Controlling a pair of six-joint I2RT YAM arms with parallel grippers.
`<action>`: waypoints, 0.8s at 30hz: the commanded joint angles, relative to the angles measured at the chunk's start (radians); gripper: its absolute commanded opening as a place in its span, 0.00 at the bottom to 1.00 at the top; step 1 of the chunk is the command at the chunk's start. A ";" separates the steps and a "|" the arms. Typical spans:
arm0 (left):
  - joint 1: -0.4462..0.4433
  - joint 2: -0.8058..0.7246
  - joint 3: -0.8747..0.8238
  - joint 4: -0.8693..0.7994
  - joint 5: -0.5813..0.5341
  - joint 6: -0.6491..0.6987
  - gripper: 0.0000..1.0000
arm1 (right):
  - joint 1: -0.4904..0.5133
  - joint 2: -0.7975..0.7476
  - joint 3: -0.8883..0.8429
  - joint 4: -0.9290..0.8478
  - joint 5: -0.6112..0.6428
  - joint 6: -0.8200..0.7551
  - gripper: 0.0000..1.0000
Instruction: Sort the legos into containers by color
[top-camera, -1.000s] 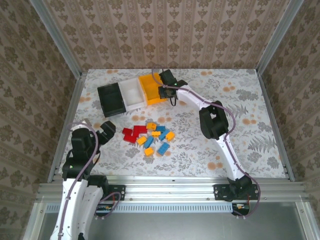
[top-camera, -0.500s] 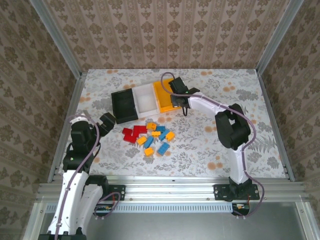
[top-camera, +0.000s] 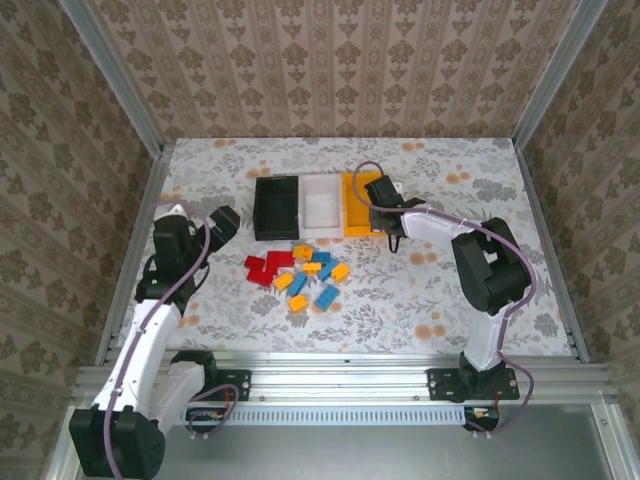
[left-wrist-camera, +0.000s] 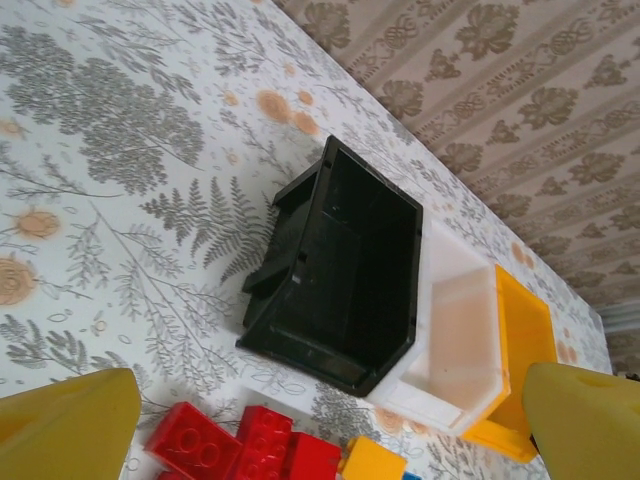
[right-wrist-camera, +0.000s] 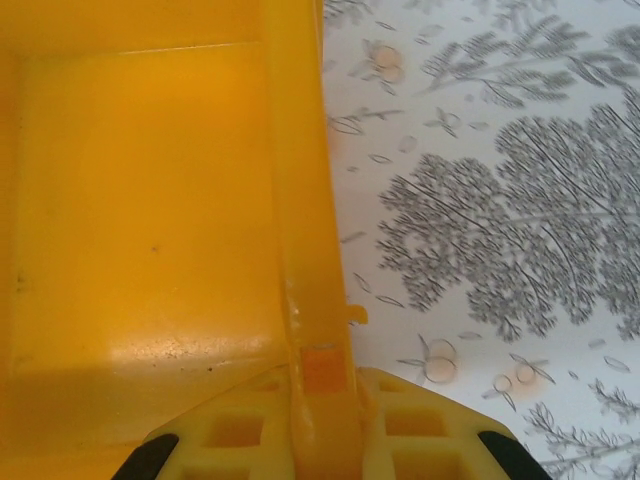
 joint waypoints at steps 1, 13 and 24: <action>-0.018 -0.018 0.021 0.013 0.031 0.018 1.00 | -0.034 -0.028 -0.048 0.046 0.063 0.090 0.00; -0.022 -0.044 0.016 -0.025 0.020 0.082 1.00 | -0.075 0.060 0.105 -0.046 -0.039 -0.149 0.38; -0.022 -0.035 0.055 -0.108 0.106 0.109 1.00 | 0.051 -0.262 -0.013 -0.109 -0.070 -0.195 0.63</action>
